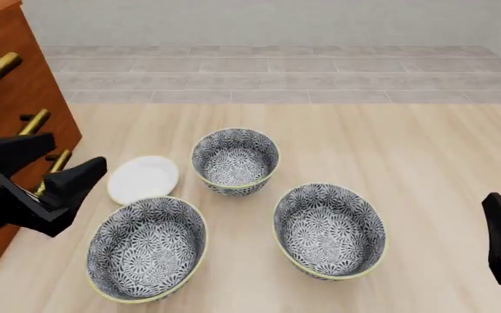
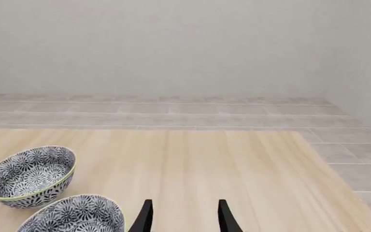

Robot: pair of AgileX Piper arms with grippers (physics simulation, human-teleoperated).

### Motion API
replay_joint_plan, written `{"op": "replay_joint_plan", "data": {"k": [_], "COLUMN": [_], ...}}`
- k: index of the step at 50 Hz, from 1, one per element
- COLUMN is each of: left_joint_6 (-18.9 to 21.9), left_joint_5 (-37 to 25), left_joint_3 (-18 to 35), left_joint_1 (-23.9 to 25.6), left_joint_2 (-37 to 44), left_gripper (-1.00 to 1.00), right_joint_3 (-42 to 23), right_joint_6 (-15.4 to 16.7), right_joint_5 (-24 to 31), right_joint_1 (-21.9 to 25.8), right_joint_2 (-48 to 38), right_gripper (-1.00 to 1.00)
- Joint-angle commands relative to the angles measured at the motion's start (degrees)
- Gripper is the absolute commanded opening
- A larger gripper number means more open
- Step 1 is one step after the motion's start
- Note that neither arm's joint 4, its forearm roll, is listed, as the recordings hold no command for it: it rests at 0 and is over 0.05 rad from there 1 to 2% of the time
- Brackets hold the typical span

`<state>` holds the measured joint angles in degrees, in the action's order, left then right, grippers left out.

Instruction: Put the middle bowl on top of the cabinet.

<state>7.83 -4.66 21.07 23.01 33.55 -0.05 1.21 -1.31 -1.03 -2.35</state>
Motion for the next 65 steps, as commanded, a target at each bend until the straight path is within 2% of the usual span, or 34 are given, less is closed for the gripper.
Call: {"op": "replay_joint_plan", "data": {"k": [1,11,18,28,65], "left_joint_6": [2.2,2.9,2.8,0.7,-2.5], "left_joint_5": [-0.7,-3.3,-4.1,-7.6,-6.4], "left_joint_3": [6.3,9.8,11.3,14.5,19.1], "left_joint_1": [4.5,8.9,10.8,15.2,22.4], "left_joint_2": [9.9,14.7,18.9,20.9,31.3], "left_gripper": [1.0,1.0,1.0,1.0,1.0], "right_joint_3": [0.0,0.0,0.0,0.0,0.0], "right_joint_6": [0.0,0.1,0.4,0.4,0.8], "right_joint_5": [-0.9,1.4,0.9,0.8,0.9], "right_joint_1": [-0.4,-0.8,-1.0,-1.0,-1.8], "right_joint_2": [-1.0,1.0,0.5,0.5,0.1], "right_gripper": [1.0,1.0,1.0,1.0,1.0]}}
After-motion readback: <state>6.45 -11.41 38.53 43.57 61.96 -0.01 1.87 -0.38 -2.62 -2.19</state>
